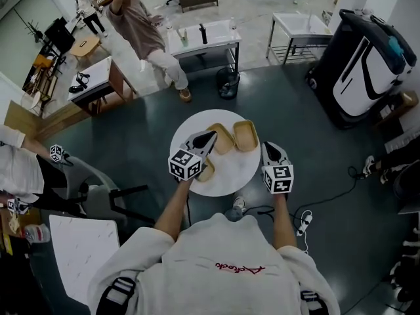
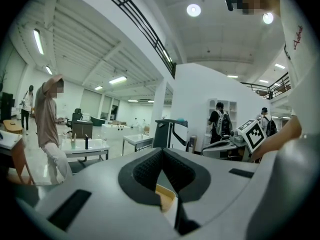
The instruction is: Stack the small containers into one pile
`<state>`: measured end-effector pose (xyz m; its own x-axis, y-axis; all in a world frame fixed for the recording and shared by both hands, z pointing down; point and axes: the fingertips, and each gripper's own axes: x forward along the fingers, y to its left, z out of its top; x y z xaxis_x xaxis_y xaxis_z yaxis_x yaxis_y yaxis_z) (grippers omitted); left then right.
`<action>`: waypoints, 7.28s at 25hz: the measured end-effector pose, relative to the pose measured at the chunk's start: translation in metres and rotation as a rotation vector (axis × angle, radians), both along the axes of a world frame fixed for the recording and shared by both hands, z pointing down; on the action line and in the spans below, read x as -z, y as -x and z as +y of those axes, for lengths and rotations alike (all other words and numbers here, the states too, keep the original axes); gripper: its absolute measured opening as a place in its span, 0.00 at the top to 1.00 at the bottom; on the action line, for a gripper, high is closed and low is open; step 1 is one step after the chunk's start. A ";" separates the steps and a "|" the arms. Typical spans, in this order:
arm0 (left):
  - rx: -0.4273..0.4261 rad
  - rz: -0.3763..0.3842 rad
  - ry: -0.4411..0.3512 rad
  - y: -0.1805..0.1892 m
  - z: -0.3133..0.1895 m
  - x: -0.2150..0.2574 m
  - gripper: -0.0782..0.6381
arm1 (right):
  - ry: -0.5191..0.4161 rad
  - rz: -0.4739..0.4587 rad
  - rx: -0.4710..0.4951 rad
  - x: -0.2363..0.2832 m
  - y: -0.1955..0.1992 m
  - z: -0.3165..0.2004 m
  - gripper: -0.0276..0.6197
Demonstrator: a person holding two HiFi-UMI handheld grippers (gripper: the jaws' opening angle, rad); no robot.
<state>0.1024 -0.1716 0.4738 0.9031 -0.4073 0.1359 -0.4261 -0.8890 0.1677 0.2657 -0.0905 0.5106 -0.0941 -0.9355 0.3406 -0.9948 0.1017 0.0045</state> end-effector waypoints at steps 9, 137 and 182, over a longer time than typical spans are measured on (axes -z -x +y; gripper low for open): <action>0.100 -0.021 0.005 -0.018 -0.038 -0.005 0.88 | 0.011 -0.022 0.086 -0.011 -0.030 -0.049 0.93; 0.299 -0.034 0.293 0.101 -0.090 -0.131 0.87 | 0.412 -0.094 0.195 -0.177 0.073 -0.151 0.91; 0.330 -0.059 0.339 0.130 -0.080 -0.156 0.88 | 0.500 -0.082 0.146 -0.233 0.066 -0.146 0.80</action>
<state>-0.0280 -0.2520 0.6295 0.7197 -0.5950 0.3577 -0.6941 -0.6041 0.3916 0.1997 -0.2370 0.7432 -0.2559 -0.6361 0.7279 -0.9653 0.2089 -0.1567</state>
